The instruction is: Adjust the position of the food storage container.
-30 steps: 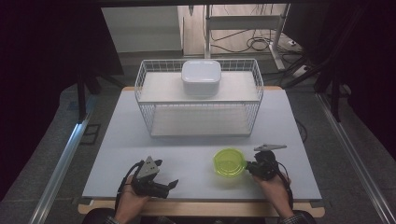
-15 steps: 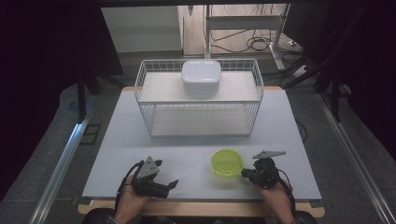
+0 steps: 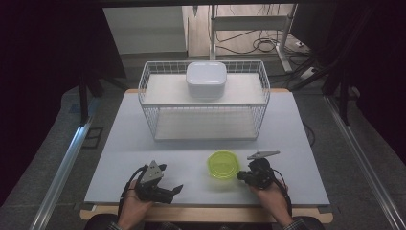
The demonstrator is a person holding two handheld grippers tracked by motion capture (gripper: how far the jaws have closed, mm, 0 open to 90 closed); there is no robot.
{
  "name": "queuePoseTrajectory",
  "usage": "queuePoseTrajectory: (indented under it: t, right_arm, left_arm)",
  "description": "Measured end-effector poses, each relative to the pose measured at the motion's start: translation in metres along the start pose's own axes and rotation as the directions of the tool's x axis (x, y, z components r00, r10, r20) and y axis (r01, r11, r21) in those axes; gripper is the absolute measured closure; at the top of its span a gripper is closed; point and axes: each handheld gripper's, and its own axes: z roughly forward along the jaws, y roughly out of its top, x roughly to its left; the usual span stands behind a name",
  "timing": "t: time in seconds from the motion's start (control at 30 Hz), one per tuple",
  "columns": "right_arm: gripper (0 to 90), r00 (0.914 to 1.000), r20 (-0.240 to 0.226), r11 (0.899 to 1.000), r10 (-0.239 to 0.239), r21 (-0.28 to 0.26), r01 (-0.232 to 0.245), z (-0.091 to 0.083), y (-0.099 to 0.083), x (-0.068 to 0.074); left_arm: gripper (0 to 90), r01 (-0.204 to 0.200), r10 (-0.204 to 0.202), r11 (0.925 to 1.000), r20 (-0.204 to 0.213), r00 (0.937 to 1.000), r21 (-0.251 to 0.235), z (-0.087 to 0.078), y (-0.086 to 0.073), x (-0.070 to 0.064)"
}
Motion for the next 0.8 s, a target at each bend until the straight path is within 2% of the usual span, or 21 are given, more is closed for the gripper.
queuePoseTrajectory:
  t: [0.47,0.6,0.8]
  right_arm:
    - [88.2,0.9988,-0.036,0.999,-0.032,0.011,0.032,0.024,0.023,0.010]
    - [88.1,0.9972,-0.048,0.998,-0.057,0.013,0.057,0.032,0.029,0.016]
    - [87.0,0.9957,-0.038,0.996,-0.085,-0.003,0.085,0.035,0.031,0.017]
  left_arm:
    - [5.6,0.000,0.000,1.0000,0.002,1.0000,0.002,0.000,0.000,0.000]
    - [5.6,-0.001,0.001,1.0000,0.001,1.0000,0.003,0.000,0.000,0.000]
    - [5.6,0.000,0.000,1.0000,0.001,1.0000,0.003,0.000,0.000,0.000]
